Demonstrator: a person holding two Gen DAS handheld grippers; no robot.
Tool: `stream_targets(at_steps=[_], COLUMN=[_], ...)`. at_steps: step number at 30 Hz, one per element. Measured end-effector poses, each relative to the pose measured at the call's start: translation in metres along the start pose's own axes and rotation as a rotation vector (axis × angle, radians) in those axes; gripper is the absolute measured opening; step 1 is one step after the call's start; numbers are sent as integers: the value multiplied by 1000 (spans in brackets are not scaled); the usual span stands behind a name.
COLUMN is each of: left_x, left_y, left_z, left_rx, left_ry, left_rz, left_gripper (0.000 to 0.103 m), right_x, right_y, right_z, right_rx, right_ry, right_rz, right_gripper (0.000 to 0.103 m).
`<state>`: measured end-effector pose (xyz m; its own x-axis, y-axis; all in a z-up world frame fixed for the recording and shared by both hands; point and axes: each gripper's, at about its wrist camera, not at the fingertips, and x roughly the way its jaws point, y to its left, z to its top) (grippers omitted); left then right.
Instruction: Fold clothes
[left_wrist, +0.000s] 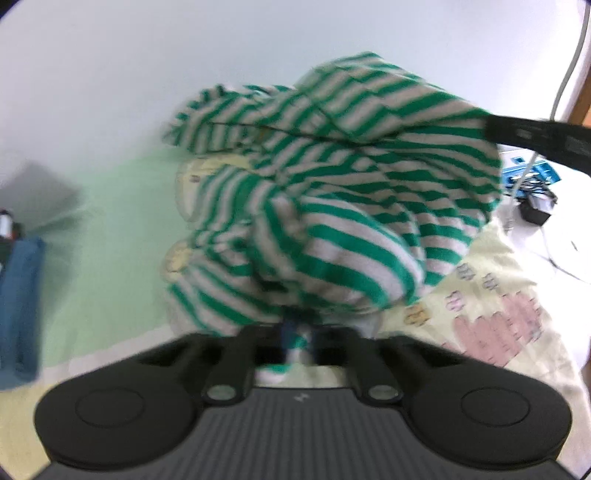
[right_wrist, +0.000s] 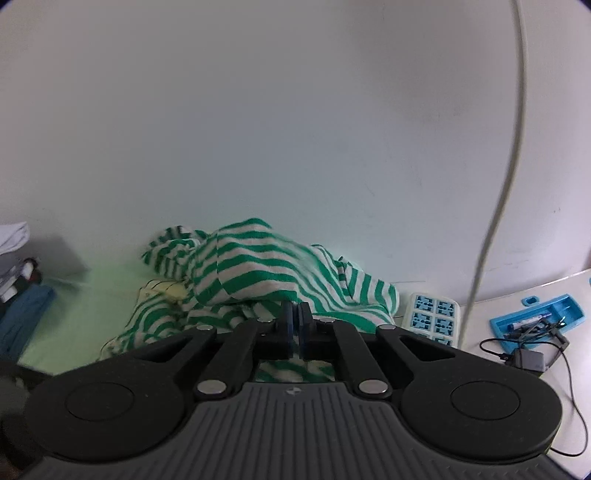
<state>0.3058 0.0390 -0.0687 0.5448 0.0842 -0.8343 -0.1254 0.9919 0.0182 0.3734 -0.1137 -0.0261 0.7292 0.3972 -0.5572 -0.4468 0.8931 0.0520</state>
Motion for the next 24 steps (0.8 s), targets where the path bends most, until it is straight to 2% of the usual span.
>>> stream_targets(at_steps=[5, 6, 7, 9, 10, 11, 12, 13, 14, 15, 18, 24], left_x=[-8, -10, -11, -15, -18, -21, -22, -19, -14, -8, 14, 40], left_y=[29, 35, 37, 33, 28, 23, 17, 12, 6, 2, -7, -4], left_z=[-7, -9, -9, -7, -7, -6, -3, 3, 9, 14, 23, 22], left_rx=[-45, -53, -63, -75, -67, -60, -50, -39, -28, -14, 27, 39], left_ry=[1, 2, 1, -45, -80, -115, -132, -126, -113, -102, -75, -61], left_rz=[-19, -23, -34, -44, -32, -21, -17, -23, -33, -28, 10, -25], left_gripper=[1, 23, 60, 94, 100, 100, 100, 101, 102, 102, 103, 103], right_x=[-33, -32, -31, -30, -29, -28, -27, -26, -22, -18, 8, 28], right_y=[-6, -5, -3, -1, 0, 1, 2, 4, 12, 20, 37, 31], right_z=[-11, -11, -11, -12, -12, -12, -13, -13, -13, -13, -9, -4], right_rx=[-5, -21, -37, -69, -85, -101, -117, -135, -178, -232, -342, -256], right_ry=[3, -4, -11, -24, -31, -38, -45, -54, -84, -104, -86, -49], right_rz=[47, 43, 39, 31, 27, 23, 19, 15, 0, -13, -17, -4], right_gripper=[0, 0, 0, 1, 8, 32, 45, 64, 73, 74, 72, 70])
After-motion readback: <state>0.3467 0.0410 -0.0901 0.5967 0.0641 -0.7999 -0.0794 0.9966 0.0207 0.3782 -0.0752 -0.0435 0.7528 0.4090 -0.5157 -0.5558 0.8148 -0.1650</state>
